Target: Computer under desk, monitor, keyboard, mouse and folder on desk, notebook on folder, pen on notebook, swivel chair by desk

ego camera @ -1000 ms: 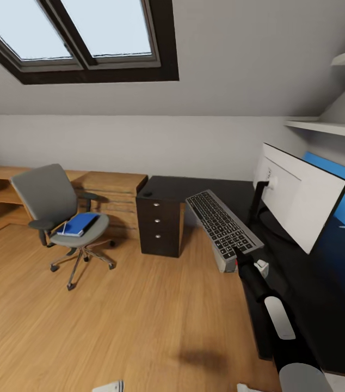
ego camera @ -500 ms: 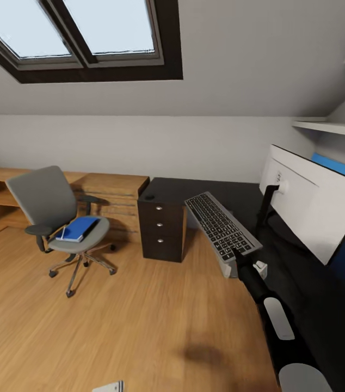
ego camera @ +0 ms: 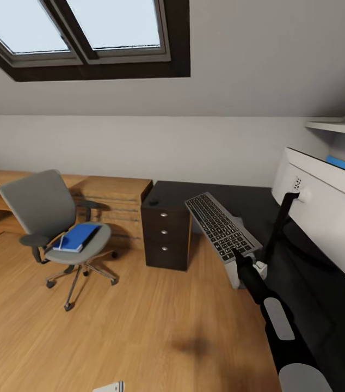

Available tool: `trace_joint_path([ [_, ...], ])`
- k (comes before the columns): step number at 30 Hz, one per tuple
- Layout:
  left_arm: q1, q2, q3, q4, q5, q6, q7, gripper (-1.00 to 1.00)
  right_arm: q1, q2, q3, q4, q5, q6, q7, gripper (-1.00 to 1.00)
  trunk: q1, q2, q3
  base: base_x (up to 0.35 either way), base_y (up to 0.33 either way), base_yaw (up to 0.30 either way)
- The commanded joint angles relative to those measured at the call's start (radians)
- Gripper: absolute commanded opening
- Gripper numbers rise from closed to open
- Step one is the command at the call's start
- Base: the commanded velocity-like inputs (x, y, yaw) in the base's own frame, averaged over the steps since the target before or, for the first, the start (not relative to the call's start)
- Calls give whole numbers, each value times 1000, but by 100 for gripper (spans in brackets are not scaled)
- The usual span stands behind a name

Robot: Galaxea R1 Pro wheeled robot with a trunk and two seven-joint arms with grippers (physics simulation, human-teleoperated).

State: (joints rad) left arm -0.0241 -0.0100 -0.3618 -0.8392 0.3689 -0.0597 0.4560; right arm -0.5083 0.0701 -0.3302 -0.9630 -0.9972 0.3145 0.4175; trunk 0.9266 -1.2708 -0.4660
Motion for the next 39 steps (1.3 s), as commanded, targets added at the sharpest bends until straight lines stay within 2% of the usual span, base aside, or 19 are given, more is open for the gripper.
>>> trace_joint_path([
  [1, -1, 1, -5, 0, 10, -6, 6, 100, -1, 1, -4, 0, -12, 11, 4, -100, 1, -1, -1, 320, 13, 0],
  [17, -1, 2, -3, 0, 8, -6, 4, 100, -1, 0, -3, 9, -11, 10, 8, -100, 1, -1, -1, 321, 92, -6],
  [27, -1, 3, 1, 0, 9, -6, 3, 100, -1, 2, -3, 35, -10, -7, 6, -100, 1, -1, -1, 291, 203, -237],
  [33, -1, 5, 5, 0, 11, -6, 4, 100, -1, 14, 5, 94, -10, -79, 6, -100, 1, -1, -1, 156, 303, -259],
  [34, -1, 5, 6, 0, 11, -6, 4, 100, -1, 24, 5, 100, -10, -93, 7, -100, 1, -1, -1, 157, 309, -260],
  [35, -1, 5, 6, 0, 11, -6, 4, 100, -1, 46, 5, 108, -8, -150, 7, -100, 1, -1, -1, 221, 274, -260],
  [37, -1, 6, 7, 0, 11, -6, 4, 100, -1, 55, 5, 115, -8, -187, 7, -100, 1, -1, 0, 234, 264, -260],
  [38, -1, 7, 7, 0, 13, -5, 5, 100, -1, 67, 17, 138, -7, -245, 8, -100, 1, -1, 0, 264, 232, -260],
  [39, -1, 7, 7, 0, 13, -5, 5, 100, -1, 68, 21, 140, -7, -249, 8, -100, 1, -1, 0, 266, 229, -256],
])
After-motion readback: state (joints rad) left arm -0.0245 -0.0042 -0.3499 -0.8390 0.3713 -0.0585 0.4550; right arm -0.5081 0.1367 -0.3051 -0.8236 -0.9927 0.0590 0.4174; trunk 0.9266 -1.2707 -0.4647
